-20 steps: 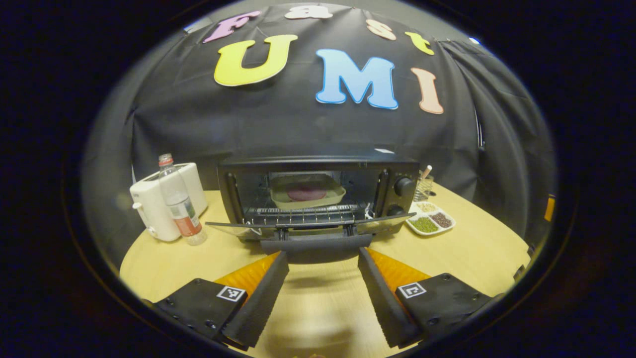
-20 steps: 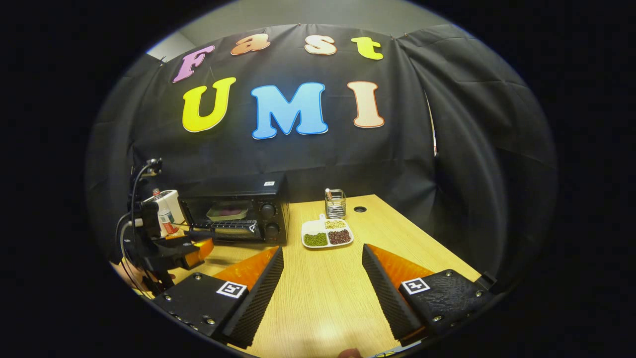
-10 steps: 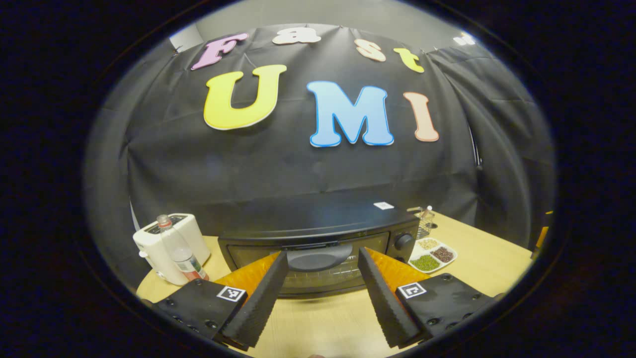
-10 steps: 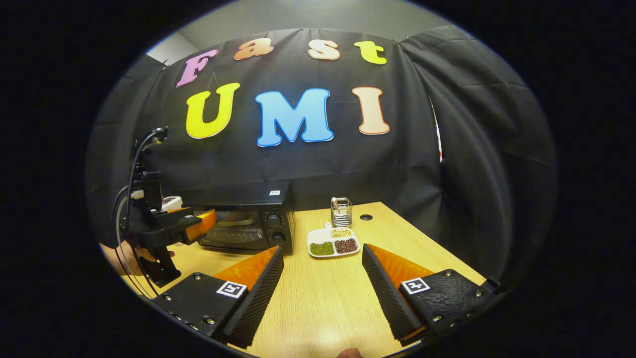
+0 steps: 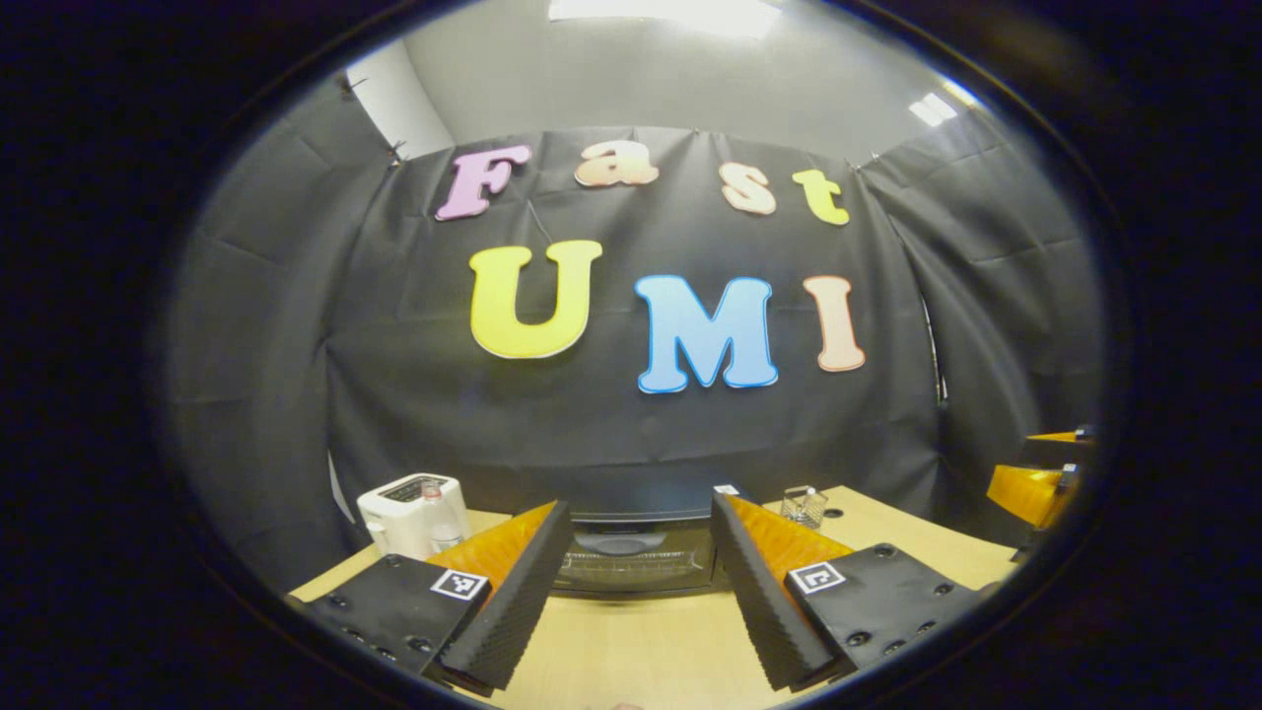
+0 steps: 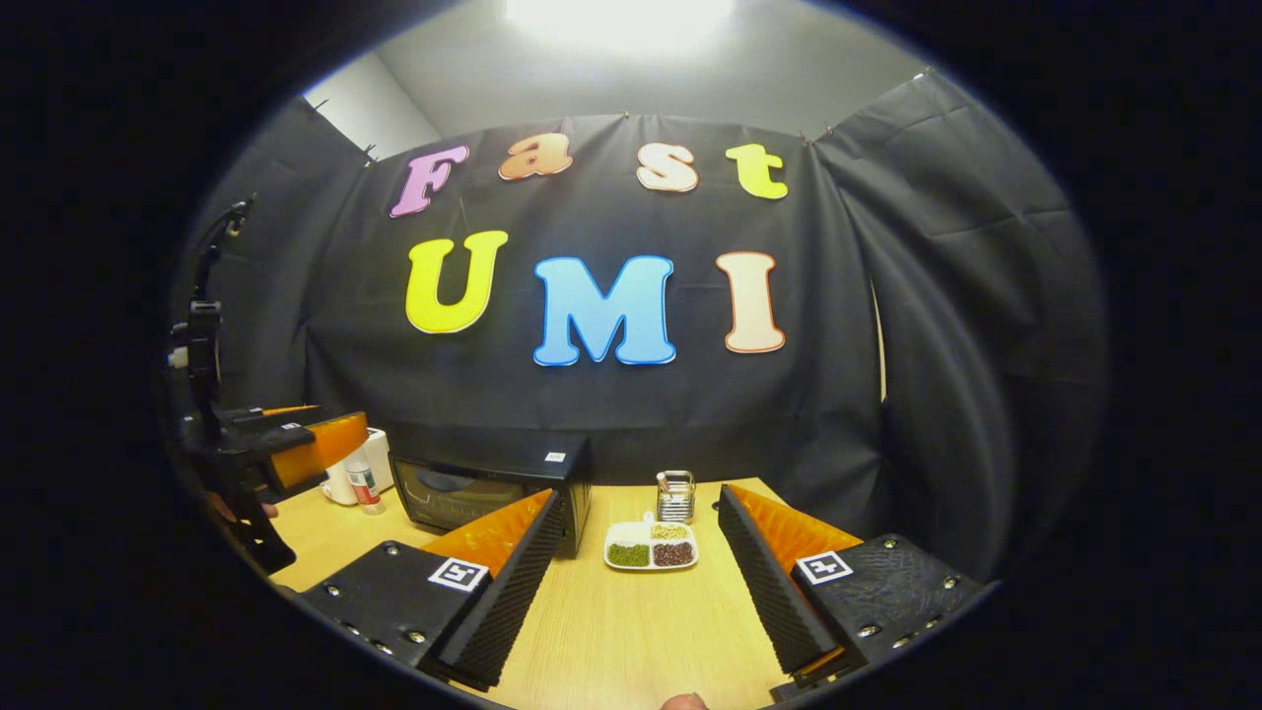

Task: Open the electric oven with the left hand, put the food in, and close the electric oven.

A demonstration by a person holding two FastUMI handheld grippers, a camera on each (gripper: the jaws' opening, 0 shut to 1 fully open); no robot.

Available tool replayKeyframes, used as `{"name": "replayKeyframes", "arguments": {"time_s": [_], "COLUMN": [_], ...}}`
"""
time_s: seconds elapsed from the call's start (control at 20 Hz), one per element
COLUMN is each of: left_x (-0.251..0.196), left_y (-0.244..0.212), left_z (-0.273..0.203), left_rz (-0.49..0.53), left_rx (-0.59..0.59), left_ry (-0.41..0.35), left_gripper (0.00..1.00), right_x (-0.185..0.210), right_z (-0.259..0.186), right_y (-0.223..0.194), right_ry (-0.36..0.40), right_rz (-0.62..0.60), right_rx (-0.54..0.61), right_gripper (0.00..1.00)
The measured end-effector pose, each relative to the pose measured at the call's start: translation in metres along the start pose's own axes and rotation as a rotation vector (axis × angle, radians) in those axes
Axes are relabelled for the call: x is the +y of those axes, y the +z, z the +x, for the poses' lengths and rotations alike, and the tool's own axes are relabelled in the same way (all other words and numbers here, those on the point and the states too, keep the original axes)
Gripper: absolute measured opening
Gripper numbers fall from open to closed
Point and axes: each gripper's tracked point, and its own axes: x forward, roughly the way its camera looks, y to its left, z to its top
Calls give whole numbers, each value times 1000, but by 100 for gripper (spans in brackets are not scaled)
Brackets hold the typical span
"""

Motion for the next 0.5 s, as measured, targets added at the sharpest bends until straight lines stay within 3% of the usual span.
{"name": "replayKeyframes", "arguments": {"time_s": [0.1, 0.5], "left_x": [1, 47], "left_y": [16, 30], "left_z": [-29, -113], "left_rz": [-3, 21], "left_rx": [-21, -28], "left_ry": [30, 75], "left_gripper": [100, 100], "right_x": [1, 24], "right_z": [-10, -45], "right_y": [9, 37], "right_ry": [24, 44], "right_rz": [7, 32], "right_rx": [-8, -99], "right_gripper": [98, 98]}}
